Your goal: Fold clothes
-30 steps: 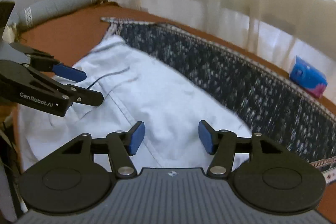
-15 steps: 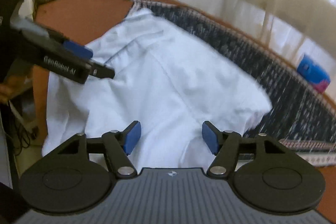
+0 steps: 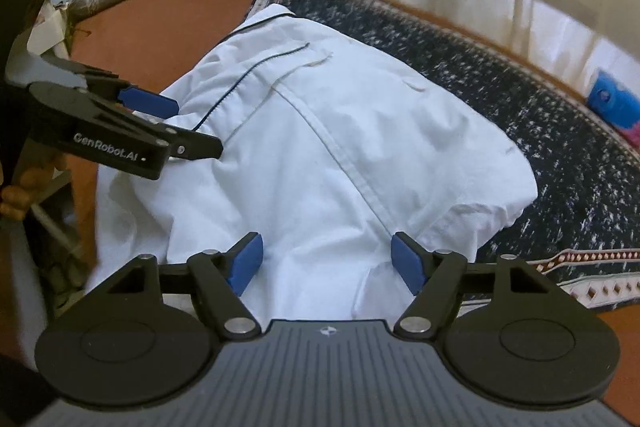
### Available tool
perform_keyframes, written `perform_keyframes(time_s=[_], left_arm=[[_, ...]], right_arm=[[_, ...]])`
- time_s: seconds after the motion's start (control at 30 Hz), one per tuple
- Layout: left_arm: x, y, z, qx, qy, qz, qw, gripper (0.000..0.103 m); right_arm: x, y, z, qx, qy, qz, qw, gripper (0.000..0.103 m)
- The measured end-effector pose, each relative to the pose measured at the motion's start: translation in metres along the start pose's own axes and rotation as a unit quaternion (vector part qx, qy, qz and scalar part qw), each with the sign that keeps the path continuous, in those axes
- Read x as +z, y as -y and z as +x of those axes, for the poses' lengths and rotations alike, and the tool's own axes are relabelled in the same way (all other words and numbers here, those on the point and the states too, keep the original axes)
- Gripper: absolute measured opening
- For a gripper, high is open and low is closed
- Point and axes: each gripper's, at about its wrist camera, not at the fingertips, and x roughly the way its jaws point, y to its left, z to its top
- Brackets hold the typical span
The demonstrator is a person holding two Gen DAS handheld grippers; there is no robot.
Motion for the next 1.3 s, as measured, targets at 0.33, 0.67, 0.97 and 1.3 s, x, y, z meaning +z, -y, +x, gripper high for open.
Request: perform_keyframes(time_s=[0.33,0.67,0.97,1.3], left_arm=[[-0.034,-0.040,-0.048,-0.003,-0.040,-0.254,0.9663,0.088],[-0.070,-0.008,-0.044,0.053,-0.034,-0.431,0.9000,0.088],[-0.074,0.019,-0.036,0.081,0.016,-0.538,0.8388,0.087],[-0.065,0.024,-0.010,0.132,-0.004,-0.529,0.8381,0.088]], right_arm=[[0.102,0.073,-0.074,0.102,0.045,-0.023,0.994,0.087],[0.159,0.122,-0.001,0.216,-0.051,-0.096,0.970,0.089],[0.162,0.153,0.113,0.352,-0.176,-0.064,0.917,0.089],[0.138,0.158,0.177,0.451,-0.239,-0.010,0.860,0.090]])
